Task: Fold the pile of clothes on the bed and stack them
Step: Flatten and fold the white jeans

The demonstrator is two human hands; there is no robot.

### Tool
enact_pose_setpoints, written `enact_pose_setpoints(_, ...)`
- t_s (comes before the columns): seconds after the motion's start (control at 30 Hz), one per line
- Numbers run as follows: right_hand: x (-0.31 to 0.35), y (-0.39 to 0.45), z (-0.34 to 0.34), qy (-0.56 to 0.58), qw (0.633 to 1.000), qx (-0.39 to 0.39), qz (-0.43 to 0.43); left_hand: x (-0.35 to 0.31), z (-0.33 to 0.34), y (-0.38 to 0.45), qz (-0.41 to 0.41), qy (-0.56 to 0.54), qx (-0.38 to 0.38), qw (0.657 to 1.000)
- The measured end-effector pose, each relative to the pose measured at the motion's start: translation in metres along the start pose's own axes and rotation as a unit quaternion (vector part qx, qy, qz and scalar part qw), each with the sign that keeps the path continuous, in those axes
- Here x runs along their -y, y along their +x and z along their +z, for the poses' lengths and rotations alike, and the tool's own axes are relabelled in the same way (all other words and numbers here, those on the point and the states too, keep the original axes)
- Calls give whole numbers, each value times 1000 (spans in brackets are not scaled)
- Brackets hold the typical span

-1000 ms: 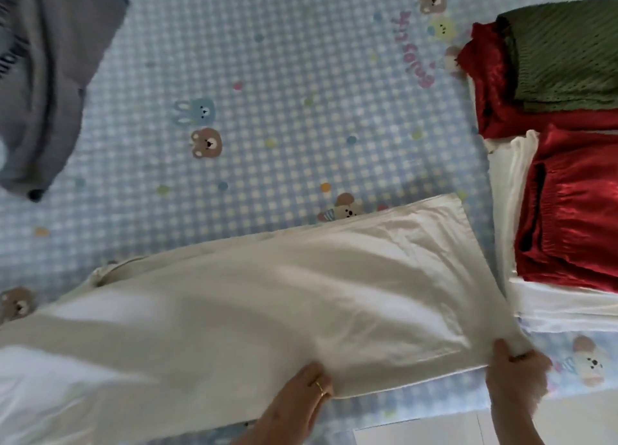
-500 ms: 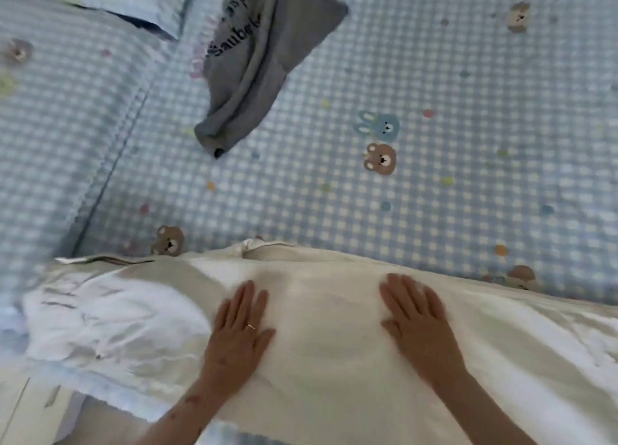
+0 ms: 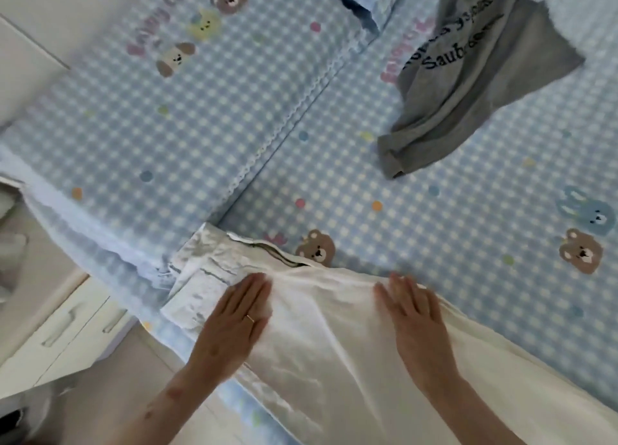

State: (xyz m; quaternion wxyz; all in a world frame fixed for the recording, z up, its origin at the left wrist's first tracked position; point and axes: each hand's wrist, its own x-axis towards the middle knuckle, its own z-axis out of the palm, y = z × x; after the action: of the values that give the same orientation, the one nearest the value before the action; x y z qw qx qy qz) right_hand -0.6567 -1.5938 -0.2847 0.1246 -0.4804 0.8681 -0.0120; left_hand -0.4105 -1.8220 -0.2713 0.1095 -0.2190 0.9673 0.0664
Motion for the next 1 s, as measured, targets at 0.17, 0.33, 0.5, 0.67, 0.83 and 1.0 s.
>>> enact_pose_setpoints(0.17, 127, 46, -27, 124, 983, -7, -132, 25, 0, -43, -169, -38, -77, 982)
enact_pose_setpoints(0.33, 202, 134, -35, 146, 980, 28, -130, 59, -20, -20, -291, -160, -127, 935)
enact_pose_setpoints(0.5, 195, 200, -32, 256, 956, 125, -66, 59, -36, -19, -483, -416, -154, 755)
enact_pose_setpoints(0.67, 183, 220, -41, 385, 901, 198, -13, 65, -48, -6, -489, -495, -202, 689)
enact_pose_setpoints(0.83, 182, 229, -65, 326, 926, 183, 51, 58, -51, 28, -539, -516, -180, 641)
enact_pose_setpoints(1.0, 210, 134, -49, 121, 991, -45, -30, 59, -47, 35, -537, -602, -125, 578)
